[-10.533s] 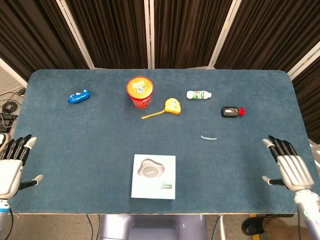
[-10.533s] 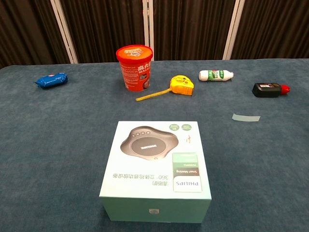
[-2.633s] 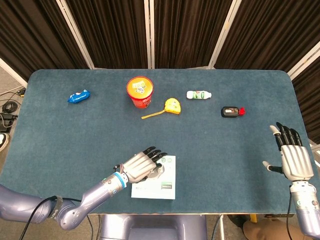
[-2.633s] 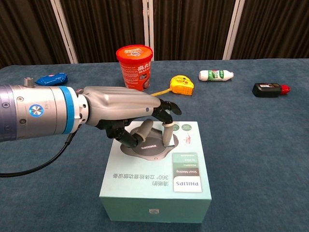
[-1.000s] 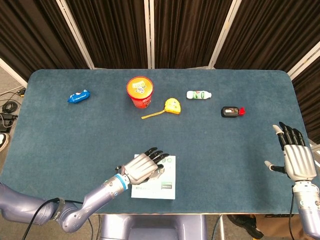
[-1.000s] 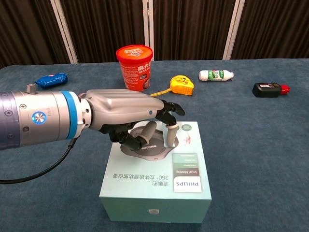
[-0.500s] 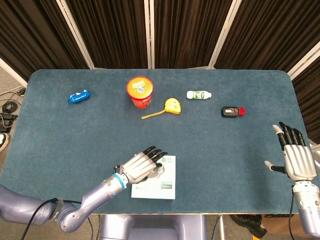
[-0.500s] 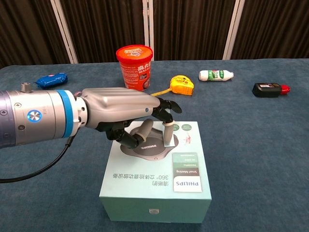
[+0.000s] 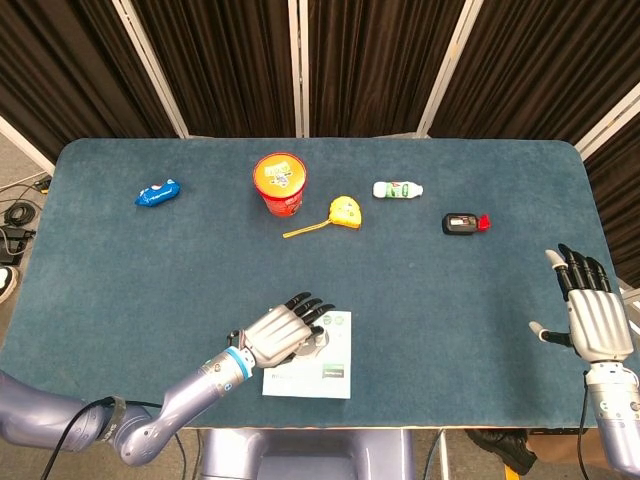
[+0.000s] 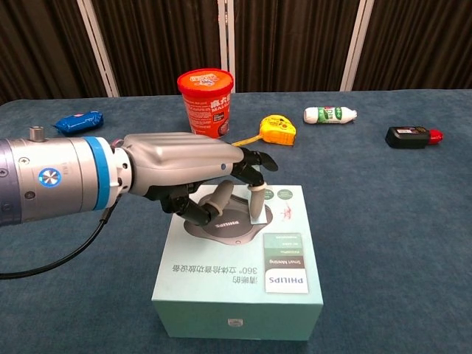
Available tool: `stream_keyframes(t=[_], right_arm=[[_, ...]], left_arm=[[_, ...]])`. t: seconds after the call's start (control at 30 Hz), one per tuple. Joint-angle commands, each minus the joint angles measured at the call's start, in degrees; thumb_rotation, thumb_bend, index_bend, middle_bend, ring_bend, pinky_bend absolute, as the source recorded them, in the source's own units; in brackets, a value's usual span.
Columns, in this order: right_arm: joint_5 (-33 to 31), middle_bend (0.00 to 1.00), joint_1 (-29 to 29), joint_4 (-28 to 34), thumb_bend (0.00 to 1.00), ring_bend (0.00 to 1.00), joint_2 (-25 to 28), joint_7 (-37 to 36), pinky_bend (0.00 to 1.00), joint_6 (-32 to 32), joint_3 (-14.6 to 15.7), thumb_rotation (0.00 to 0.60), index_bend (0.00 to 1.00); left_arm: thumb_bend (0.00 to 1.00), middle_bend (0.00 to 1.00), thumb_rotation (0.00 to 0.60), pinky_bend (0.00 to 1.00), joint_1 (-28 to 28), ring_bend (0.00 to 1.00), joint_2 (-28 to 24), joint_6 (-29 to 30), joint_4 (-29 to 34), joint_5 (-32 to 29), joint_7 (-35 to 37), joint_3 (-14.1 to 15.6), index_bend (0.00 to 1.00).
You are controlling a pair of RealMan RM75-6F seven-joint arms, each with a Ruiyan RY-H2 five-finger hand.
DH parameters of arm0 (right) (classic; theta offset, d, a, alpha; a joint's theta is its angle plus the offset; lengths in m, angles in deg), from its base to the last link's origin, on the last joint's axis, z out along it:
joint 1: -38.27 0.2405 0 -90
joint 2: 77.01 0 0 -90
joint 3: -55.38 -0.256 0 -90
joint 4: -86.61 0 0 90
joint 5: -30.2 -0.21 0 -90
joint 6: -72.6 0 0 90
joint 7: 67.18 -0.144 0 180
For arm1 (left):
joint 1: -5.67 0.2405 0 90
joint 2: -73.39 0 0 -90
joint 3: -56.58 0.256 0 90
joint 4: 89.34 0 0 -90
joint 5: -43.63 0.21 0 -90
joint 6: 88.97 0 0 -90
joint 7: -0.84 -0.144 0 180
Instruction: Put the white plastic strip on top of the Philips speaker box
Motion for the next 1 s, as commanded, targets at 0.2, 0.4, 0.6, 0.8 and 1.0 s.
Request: stream_keyframes(t=[0.2, 0.4, 0.6, 0.8, 1.0], right_arm=[[0.0, 0.00, 0.0, 0.1, 0.00, 0.00, -0.1, 0.2, 0.00, 0.1, 0.0, 0.600, 0.00], [0.0, 0.00, 0.0, 0.1, 0.00, 0.00, 0.0, 0.1, 0.00, 0.1, 0.0, 0.600, 0.00], [-0.1, 0.00, 0.0, 0.1, 0.00, 0.00, 0.1, 0.0, 0.00, 0.3, 0.0, 0.600, 0.00], [-0.1, 0.00, -0.1, 0.2, 0.00, 0.00, 0.2, -0.1, 0.00, 0.3, 0.0, 0.600, 0.00], [-0.2, 0.00, -0.1, 0.1, 0.00, 0.00, 0.2, -0.1, 0.00, 0.4, 0.0, 0.600, 0.00]], left_arm=[[1.00, 0.00, 0.600, 0.00, 0.1, 0.00, 0.0, -0.6, -0.2, -0.6, -0.6, 0.8, 0.36], [1.00, 0.00, 0.600, 0.00, 0.2, 0.00, 0.0, 0.0, 0.0, -0.5, -0.7, 0.1, 0.36], [1.00, 0.00, 0.600, 0.00, 0.1, 0.00, 0.8, 0.2, -0.3, -0.1, -0.7, -0.4, 0.37], [1.00, 0.00, 0.600, 0.00, -0.2, 0.00, 2.2, -0.3, -1.2, -1.4, -1.9, 0.0, 0.37], [1.00, 0.00, 0.600, 0.00, -0.3, 0.00, 2.4, 0.6, -1.1, -1.1, -2.3, -0.7, 0.37]])
